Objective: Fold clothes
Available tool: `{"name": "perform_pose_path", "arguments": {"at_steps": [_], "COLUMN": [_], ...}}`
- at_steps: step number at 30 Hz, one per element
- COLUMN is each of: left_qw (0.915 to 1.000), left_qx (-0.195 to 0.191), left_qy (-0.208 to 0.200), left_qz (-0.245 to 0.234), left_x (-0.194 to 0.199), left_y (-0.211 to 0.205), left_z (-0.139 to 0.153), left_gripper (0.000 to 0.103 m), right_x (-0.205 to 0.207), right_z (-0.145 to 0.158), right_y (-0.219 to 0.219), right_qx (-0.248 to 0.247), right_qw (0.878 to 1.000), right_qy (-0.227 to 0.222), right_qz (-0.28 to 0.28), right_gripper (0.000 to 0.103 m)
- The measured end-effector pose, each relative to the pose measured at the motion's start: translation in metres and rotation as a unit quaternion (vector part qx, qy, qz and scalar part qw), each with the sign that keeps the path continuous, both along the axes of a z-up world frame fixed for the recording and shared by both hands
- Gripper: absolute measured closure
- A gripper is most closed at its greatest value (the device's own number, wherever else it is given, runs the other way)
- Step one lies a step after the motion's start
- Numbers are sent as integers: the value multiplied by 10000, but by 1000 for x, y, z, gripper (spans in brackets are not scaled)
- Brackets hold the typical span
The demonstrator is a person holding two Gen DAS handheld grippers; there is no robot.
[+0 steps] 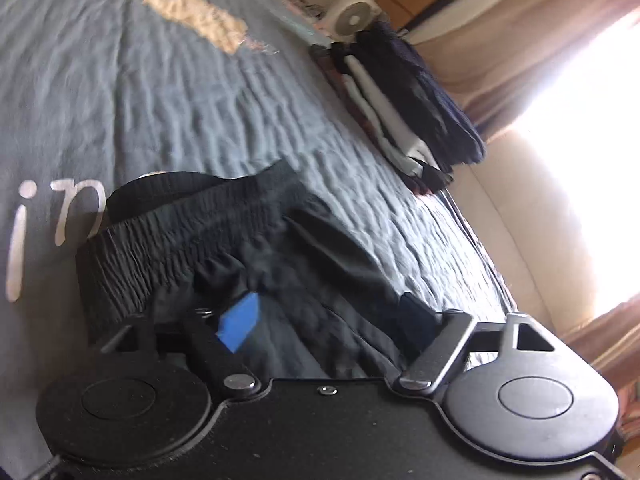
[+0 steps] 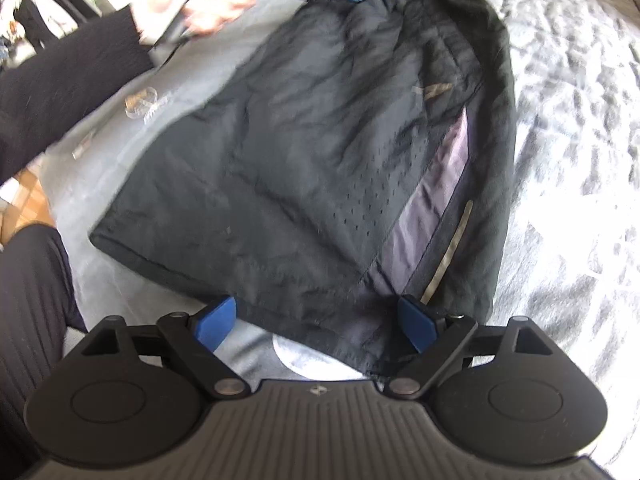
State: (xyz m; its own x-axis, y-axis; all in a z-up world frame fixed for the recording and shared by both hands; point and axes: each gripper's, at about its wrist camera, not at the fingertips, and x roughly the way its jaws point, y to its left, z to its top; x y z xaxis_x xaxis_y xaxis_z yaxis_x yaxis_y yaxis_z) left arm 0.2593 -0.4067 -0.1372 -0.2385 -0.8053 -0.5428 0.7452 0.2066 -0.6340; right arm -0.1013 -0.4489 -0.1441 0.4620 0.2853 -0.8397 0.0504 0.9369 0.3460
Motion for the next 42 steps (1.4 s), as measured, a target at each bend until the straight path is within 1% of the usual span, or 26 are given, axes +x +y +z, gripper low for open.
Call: {"name": "perform_pose_path", "arguments": {"at_steps": [2, 3, 4, 5, 7, 8, 11, 13, 15, 17, 18, 20, 21, 22, 24, 27, 28, 30, 33, 35, 38, 42], "left_qw": [9999, 9997, 9994, 9990, 9981, 9975, 9958, 9958, 9963, 9957, 9962, 9970, 9969, 9967, 9967, 9960, 9957, 9967, 9992, 9994, 9984, 9943], "left_qx": [-96, -144, -176, -203, -145, -97, 345, 493, 364, 411, 322, -19, -88, -133, 55, 157, 129, 2, -88, -146, -117, -11], "left_qy": [-35, -38, 31, 118, 329, 454, 682, 691, 751, 826, 803, 776, 787, 797, 807, 834, 842, 726, 290, 99, -133, -169], "left_qz": [-133, -202, -286, -374, -506, -527, -504, -341, -199, -50, 25, 10, 24, 48, 103, 276, 355, 366, 272, 293, 530, 1049], "left_x": [-24, -36, -50, -64, -93, -106, -127, -130, -127, -123, -123, -127, -130, -133, -136, -137, -137, -141, -146, -142, -124, -88], "left_y": [25, 37, 50, 63, 82, 90, 102, 107, 111, 110, 113, 124, 128, 130, 135, 143, 146, 153, 165, 176, 197, 214], "left_z": [14, 21, 22, 22, 13, 5, -33, -57, -62, -54, -46, -31, -29, -28, -38, -56, -54, -39, -8, 8, 20, 18], "left_gripper": [23, 21, 18, 18, 18, 18, 18, 18, 18, 18, 18, 16, 13, 12, 12, 13, 13, 13, 13, 13, 12, 12], "right_x": [-3, -4, -6, -8, -10, -11, -11, -9, -5, -4, -7, -7, -3, -2, 2, 4, 3, 2, -4, -9, -18, -27], "right_z": [12, 18, 24, 28, 36, 38, 39, 36, 38, 40, 43, 44, 42, 41, 40, 40, 40, 42, 47, 51, 52, 50], "right_y": [-1, -1, -2, -4, -6, -10, -14, -12, -15, -16, -17, -18, -19, -20, -21, -21, -21, -21, -25, -29, -40, -52], "right_qx": [82, 129, 178, 250, 392, 395, 283, 258, 226, 196, 182, 205, 203, 198, 194, 215, 233, 249, 247, 261, 385, 569], "right_qw": [9997, 9992, 9984, 9975, 9951, 9949, 9955, 9957, 9952, 9944, 9936, 9926, 9924, 9922, 9919, 9914, 9911, 9904, 9880, 9857, 9818, 9771], "right_qy": [-243, -381, -529, -648, -884, -893, -824, -764, -780, -837, -889, -941, -959, -962, -969, -977, -982, -1025, -1141, -1219, -1287, -1344], "right_qz": [-45, -66, -97, -131, -198, -238, -365, -444, -537, -622, -677, -734, -745, -767, -800, -849, -867, -890, -1008, -1134, -1342, -1547], "right_gripper": [15, 15, 15, 15, 15, 15, 15, 15, 15, 15, 15, 15, 15, 15, 15, 15, 15, 15, 15, 15, 15, 15]}}
